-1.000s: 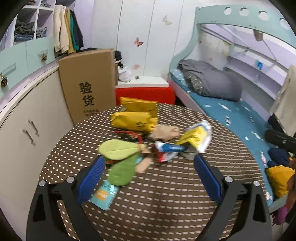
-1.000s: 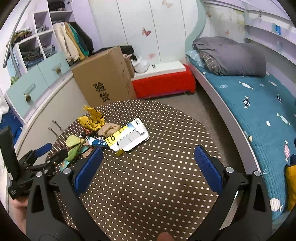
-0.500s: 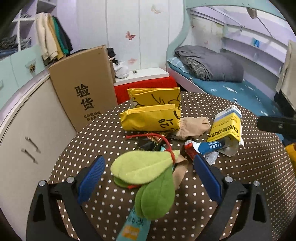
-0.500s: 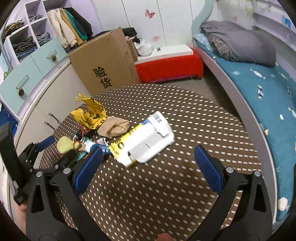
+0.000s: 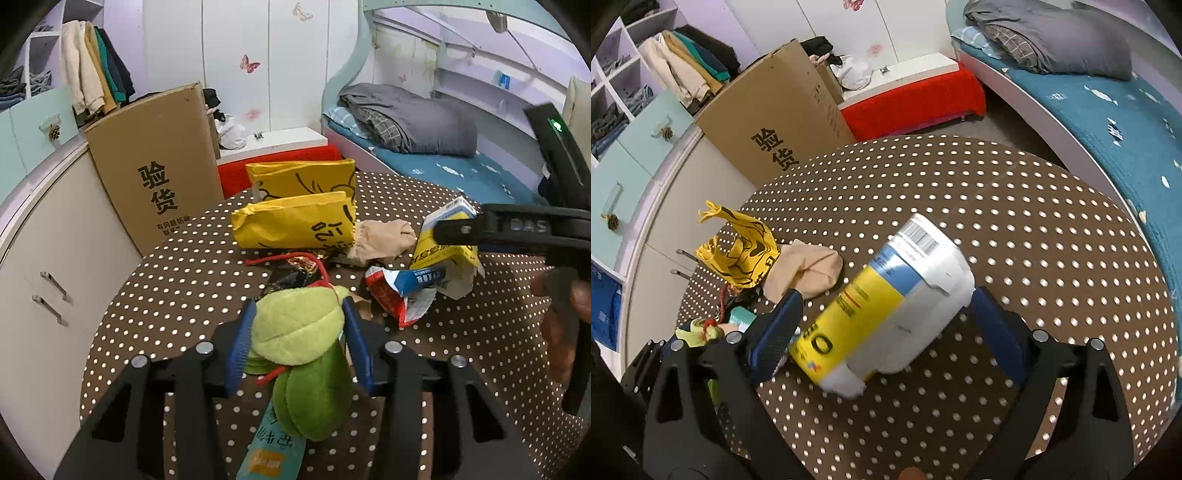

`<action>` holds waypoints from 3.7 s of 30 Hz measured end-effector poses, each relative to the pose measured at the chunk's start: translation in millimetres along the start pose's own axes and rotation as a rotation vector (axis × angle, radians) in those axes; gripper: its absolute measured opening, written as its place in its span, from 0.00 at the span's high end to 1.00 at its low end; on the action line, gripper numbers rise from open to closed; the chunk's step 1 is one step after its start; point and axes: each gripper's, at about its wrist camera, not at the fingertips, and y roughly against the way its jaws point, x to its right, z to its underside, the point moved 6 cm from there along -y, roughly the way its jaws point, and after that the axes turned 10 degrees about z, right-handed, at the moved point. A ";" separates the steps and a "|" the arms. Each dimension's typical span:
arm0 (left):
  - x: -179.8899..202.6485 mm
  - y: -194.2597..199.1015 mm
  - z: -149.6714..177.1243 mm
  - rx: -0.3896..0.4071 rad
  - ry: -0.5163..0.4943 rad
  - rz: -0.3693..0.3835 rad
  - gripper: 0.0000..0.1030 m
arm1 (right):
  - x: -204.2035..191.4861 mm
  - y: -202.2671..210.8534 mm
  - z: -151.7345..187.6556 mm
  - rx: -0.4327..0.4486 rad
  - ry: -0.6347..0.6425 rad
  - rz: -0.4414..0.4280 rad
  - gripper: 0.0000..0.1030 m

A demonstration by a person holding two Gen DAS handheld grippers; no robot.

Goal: Collect trash

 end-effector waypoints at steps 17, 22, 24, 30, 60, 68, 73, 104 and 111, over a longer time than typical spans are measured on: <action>-17.3 30.7 8.0 0.049 0.086 -0.004 0.62 | -87.5 16.3 34.8 0.093 1.023 0.110 0.45; -23.7 37.4 11.9 0.053 0.112 -0.010 0.66 | -103.2 -3.2 44.4 0.030 1.153 0.056 0.52; -26.2 40.4 12.1 0.057 0.128 -0.005 0.68 | -111.4 -8.8 49.3 0.003 1.172 0.011 0.65; -27.7 56.0 11.2 0.083 0.139 -0.010 0.71 | -111.5 15.1 44.6 -0.001 1.014 -0.154 0.84; 154.1 109.1 -75.3 0.245 0.017 0.217 0.73 | 113.1 206.1 -24.3 0.322 0.228 -0.461 0.85; 256.5 75.3 -103.7 0.188 -0.056 0.373 0.73 | 244.6 216.6 -25.4 0.378 -0.038 -0.355 0.85; 314.4 38.0 -109.4 0.111 -0.099 0.439 0.73 | 306.0 210.0 -15.2 0.382 -0.136 -0.273 0.85; 448.2 -202.2 -38.9 -0.470 -0.239 0.334 0.17 | 464.9 -22.8 64.9 -0.087 -0.551 -0.127 0.17; 436.2 -173.3 -51.0 -0.373 -0.234 0.328 0.14 | 460.2 -2.9 72.5 -0.054 -0.543 -0.077 0.06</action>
